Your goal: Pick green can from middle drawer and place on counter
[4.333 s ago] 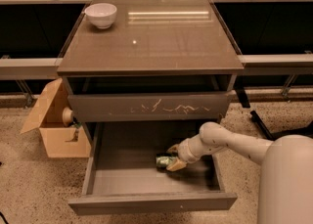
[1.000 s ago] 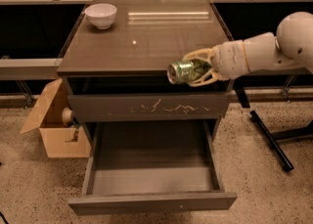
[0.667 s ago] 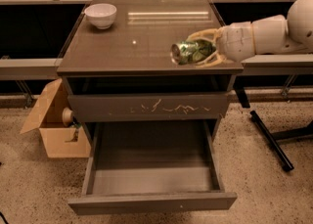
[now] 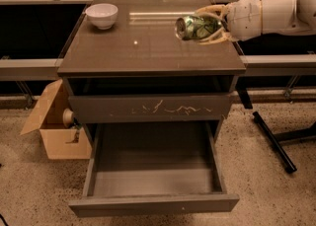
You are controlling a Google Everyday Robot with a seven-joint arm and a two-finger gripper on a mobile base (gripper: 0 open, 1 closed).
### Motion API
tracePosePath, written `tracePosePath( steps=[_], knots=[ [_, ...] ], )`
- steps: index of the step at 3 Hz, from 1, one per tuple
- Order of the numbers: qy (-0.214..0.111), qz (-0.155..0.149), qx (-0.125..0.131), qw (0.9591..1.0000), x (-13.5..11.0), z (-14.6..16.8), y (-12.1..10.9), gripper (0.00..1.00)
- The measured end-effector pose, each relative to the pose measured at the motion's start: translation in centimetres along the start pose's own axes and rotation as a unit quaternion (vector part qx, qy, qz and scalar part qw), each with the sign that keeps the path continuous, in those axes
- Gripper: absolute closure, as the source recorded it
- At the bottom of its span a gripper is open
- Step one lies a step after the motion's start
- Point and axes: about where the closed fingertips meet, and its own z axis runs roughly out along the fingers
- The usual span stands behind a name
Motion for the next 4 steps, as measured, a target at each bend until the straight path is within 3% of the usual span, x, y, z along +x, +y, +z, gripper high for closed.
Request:
tracePosePath(
  steps=[2,4],
  knots=[
    [-0.004,0.009,0.006,0.9999,1.1,1.4,-0.6,1.00],
    [-0.012,0.097,0.014,0.9951,5.8,6.0,-3.1,1.00]
  ],
)
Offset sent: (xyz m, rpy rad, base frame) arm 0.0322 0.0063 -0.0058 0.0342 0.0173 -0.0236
